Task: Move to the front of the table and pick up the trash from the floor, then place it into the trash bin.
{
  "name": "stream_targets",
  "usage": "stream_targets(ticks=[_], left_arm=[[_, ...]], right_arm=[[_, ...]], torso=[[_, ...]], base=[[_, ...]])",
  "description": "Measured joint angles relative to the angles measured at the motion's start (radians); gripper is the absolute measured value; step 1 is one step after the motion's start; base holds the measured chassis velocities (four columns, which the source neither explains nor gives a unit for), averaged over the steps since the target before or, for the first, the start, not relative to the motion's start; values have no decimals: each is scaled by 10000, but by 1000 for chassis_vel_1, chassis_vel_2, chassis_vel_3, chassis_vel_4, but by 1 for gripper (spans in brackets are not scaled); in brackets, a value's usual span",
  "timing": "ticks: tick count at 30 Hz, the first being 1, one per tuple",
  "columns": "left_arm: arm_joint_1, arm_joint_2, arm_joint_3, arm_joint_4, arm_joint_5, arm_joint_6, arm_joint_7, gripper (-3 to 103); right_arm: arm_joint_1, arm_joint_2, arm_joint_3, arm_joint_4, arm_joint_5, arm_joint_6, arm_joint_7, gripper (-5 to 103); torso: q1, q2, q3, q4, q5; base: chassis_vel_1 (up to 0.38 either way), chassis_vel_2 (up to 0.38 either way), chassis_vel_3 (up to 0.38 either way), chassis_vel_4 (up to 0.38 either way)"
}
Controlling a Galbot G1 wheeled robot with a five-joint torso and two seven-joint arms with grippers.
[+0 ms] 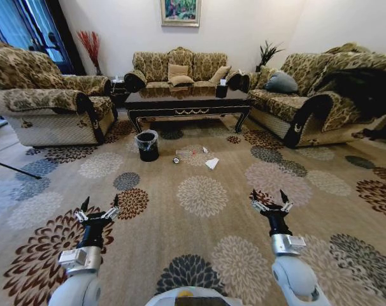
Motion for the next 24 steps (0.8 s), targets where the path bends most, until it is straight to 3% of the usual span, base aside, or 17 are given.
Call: stream_targets(ticks=[13, 24], left_arm=[[-14, -37, 75, 141, 31, -151, -81, 100], [12, -124, 49, 195, 88, -364, -138, 100]], right_arm=[[162, 12, 29, -215, 451, 515, -343, 100], [165, 15, 102, -387, 883, 1095, -1354, 100]], torso=[[-26, -502, -438, 0, 0], [-28, -523, -465, 0, -1]], base=[[0, 0, 0, 0], [0, 0, 0, 0]])
